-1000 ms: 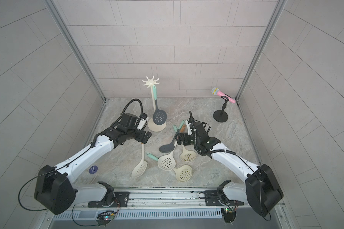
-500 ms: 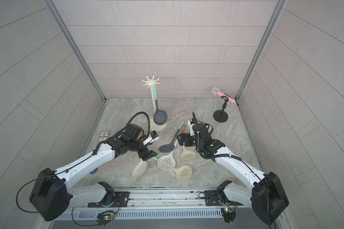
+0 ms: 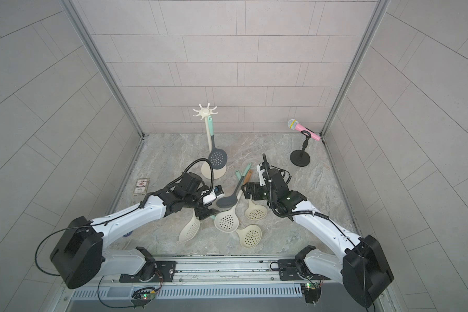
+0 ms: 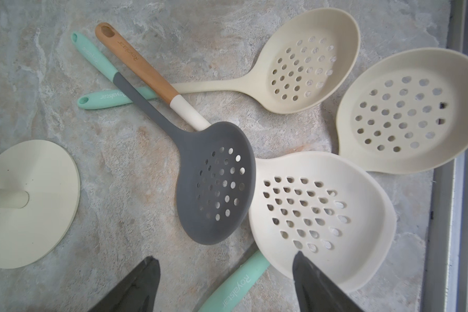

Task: Hang the skimmer on the kitchen utensil rack
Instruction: Pick up the skimmer from the center of the board.

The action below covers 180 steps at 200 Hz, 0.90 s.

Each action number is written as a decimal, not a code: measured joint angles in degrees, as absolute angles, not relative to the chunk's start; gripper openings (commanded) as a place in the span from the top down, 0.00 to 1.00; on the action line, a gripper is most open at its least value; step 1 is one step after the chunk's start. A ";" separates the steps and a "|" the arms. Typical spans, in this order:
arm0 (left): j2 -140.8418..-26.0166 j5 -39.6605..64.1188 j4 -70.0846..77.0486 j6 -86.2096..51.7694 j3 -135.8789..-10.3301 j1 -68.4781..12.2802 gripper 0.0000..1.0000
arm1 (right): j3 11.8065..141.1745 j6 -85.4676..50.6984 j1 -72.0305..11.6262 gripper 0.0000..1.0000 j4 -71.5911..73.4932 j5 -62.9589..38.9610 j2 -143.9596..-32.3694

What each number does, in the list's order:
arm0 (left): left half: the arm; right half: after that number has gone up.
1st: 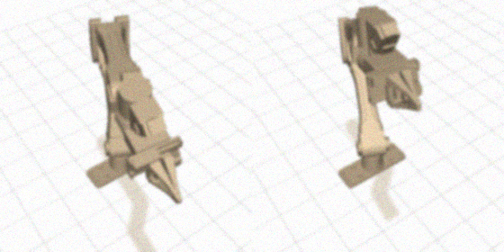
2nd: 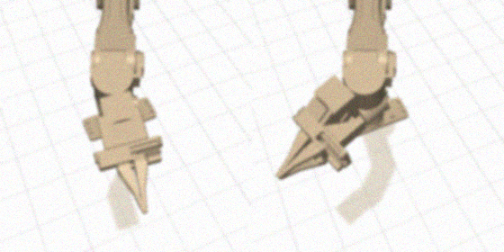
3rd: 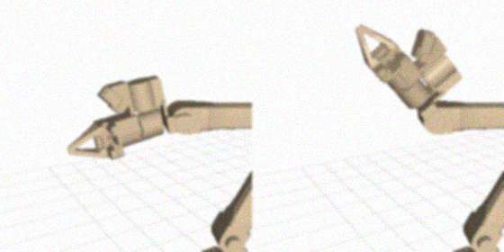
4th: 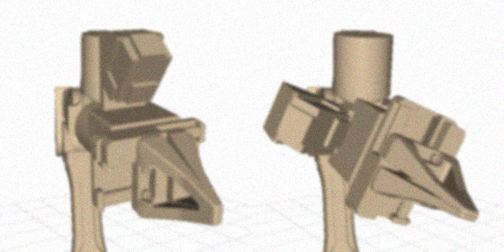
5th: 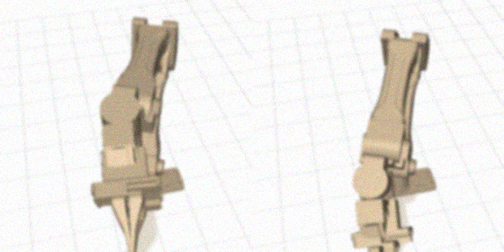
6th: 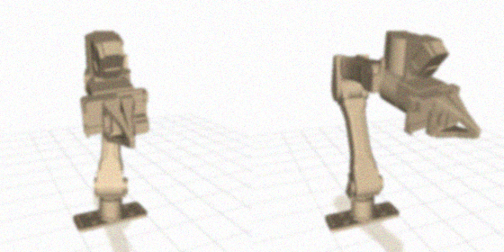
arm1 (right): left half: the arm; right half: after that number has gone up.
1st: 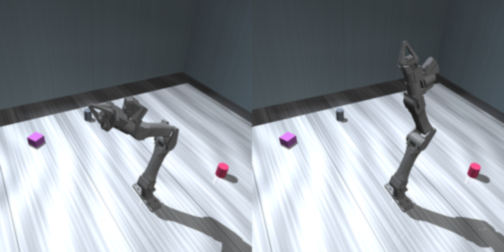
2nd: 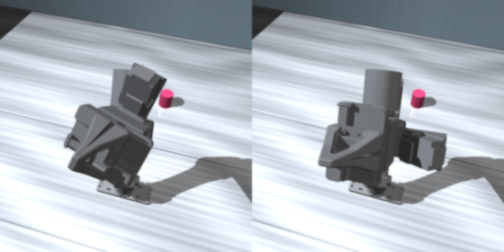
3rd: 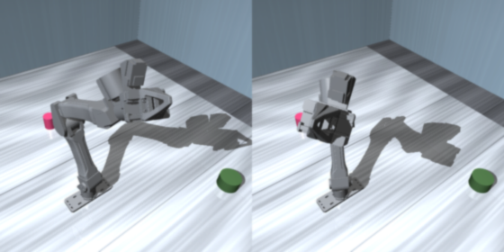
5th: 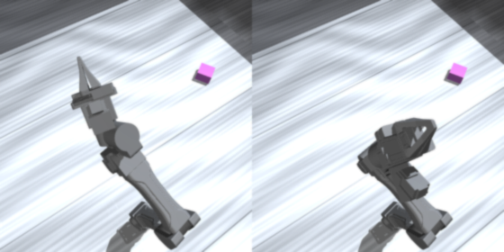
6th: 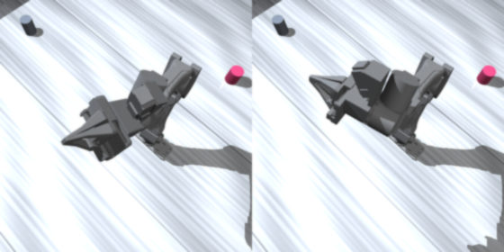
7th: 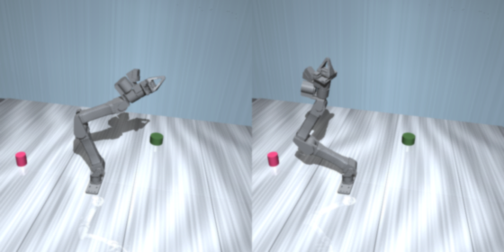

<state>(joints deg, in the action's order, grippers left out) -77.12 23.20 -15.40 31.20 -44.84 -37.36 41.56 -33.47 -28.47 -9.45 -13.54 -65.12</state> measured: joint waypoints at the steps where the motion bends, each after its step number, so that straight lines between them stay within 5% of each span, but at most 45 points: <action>1: -77.19 23.20 -15.33 31.22 -44.84 -37.39 0.20 | 41.54 -33.47 -28.47 0.04 -9.45 -13.54 -65.12; 38: -81.19 23.14 -13.63 32.58 -44.88 -37.91 0.33 | 41.56 -33.47 -27.99 0.05 -9.52 -13.47 -65.12; 139: -89.08 24.18 -11.81 34.20 -48.86 -39.13 0.44 | 41.56 -32.99 -24.40 0.04 -10.28 -14.48 -63.68; 180: -92.23 24.40 -12.19 34.52 -51.24 -39.57 0.67 | 41.56 -32.73 -23.27 0.04 -10.35 -15.31 -63.53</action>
